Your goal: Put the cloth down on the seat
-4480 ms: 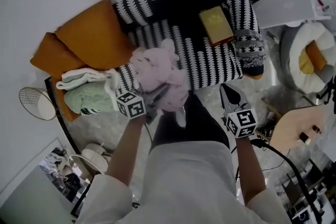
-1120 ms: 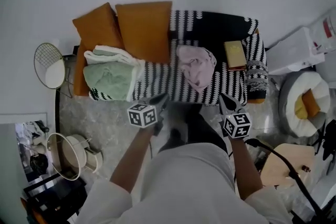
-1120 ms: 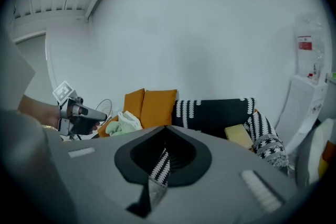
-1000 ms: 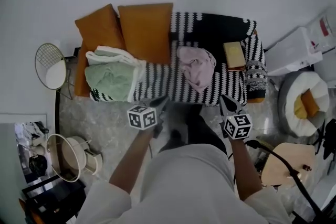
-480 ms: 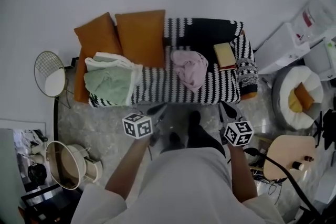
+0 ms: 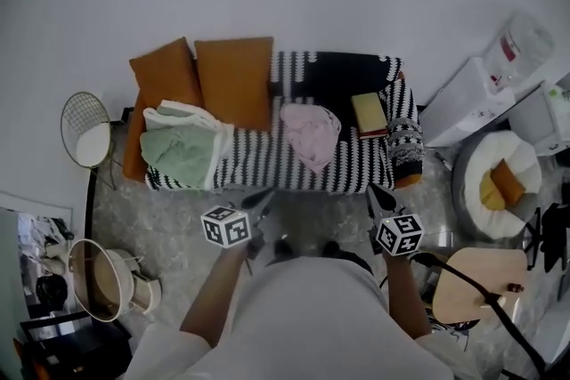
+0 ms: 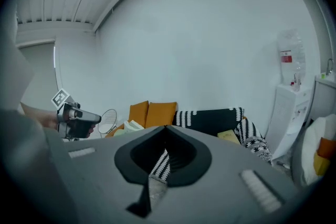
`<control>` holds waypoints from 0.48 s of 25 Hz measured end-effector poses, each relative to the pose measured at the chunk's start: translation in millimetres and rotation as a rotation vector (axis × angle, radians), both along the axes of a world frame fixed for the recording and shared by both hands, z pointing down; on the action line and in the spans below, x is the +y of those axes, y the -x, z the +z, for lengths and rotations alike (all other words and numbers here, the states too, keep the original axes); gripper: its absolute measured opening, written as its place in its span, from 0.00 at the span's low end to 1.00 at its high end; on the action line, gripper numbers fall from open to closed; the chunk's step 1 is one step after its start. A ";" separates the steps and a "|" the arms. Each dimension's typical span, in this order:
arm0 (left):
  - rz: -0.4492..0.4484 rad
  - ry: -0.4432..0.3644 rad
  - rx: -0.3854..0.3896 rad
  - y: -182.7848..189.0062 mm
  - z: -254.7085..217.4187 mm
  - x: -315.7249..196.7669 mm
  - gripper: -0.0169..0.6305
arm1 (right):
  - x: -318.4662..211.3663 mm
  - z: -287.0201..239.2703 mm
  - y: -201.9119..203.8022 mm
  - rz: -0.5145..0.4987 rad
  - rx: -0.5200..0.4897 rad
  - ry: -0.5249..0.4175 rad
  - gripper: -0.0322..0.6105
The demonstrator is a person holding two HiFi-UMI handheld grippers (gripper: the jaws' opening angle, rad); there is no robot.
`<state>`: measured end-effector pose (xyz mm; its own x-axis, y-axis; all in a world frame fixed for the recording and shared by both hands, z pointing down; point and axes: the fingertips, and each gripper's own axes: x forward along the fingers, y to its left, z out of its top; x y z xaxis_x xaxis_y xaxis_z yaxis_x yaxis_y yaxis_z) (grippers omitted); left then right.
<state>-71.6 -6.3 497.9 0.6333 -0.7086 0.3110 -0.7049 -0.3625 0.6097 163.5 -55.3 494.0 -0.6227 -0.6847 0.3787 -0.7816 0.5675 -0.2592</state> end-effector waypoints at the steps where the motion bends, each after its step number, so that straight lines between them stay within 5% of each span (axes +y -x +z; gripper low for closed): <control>1: -0.010 -0.005 0.003 -5.0 -1.6 0.6 0.03 | 1.1 -0.8 -6.9 -0.011 0.005 -0.001 0.05; 12: -0.052 -0.045 -0.057 -45.4 -6.0 -2.7 0.03 | -4.5 -7.2 -64.2 -0.044 0.013 -0.013 0.05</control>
<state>-26.2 -9.0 491.9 0.5771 -0.7544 0.3128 -0.7569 -0.3502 0.5518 227.7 -59.8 486.7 -0.6470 -0.6620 0.3783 -0.7593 0.6043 -0.2412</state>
